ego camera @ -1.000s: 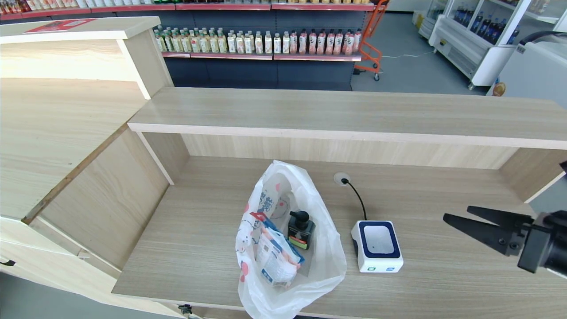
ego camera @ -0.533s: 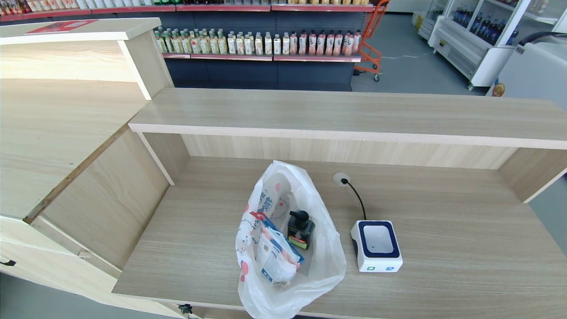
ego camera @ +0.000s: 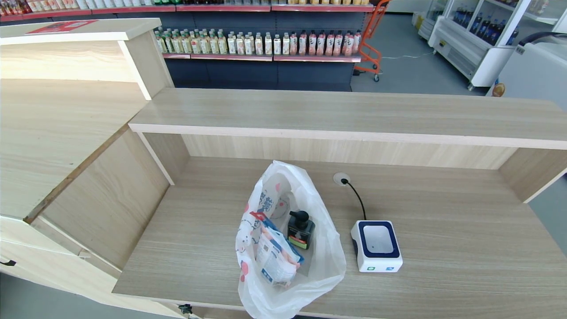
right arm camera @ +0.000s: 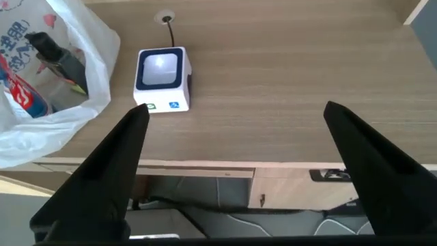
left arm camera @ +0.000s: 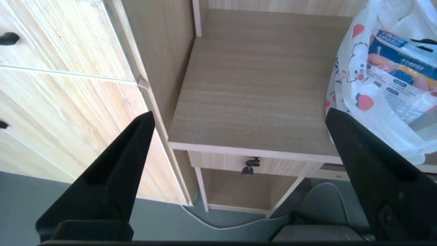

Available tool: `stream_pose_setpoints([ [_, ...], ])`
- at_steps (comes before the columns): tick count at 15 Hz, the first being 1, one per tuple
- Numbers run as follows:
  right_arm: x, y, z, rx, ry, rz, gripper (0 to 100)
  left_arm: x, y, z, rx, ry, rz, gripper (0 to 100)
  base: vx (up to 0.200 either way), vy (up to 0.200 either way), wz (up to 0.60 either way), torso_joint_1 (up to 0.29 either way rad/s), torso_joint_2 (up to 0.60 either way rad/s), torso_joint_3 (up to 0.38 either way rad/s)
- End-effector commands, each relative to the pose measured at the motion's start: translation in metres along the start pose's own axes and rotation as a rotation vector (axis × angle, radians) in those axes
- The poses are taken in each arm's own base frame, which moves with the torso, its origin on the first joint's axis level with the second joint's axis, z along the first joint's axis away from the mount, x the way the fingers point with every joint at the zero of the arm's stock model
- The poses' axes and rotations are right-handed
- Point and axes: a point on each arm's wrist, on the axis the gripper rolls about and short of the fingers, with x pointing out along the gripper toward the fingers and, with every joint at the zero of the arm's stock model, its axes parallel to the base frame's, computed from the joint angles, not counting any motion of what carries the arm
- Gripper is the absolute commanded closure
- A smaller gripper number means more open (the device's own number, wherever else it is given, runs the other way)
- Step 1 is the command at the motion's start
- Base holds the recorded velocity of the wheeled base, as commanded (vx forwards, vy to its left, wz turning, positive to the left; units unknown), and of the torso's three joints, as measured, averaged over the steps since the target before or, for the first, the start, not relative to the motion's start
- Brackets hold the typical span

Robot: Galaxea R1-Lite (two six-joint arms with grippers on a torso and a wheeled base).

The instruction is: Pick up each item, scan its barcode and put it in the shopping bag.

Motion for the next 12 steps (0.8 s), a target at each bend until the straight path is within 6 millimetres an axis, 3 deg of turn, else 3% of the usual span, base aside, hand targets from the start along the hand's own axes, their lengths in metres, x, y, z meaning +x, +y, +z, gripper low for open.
stream_pose_setpoints([
  [1, -0.0010, 0.0000, -0.0007, -0.002, -0.011, 0.003, 100, 0.0000, 0.0000, 0.0000, 0.001, 0.000, 0.001, 0, 0.000, 0.000, 0.00, 0.000, 0.00, 0.000],
  [9, -0.0010, -0.0001, -0.0007, 0.003, -0.011, 0.004, 100, 0.0000, 0.0000, 0.0000, 0.004, 0.000, -0.001, 0, 0.000, 0.000, 0.00, 0.000, 0.00, 0.000],
  [12, -0.0010, 0.0000, -0.0007, 0.003, -0.011, 0.003, 100, 0.0000, 0.0000, 0.0000, 0.009, 0.000, 0.001, 0, 0.000, -0.200, 0.00, -0.001, 0.00, -0.001],
])
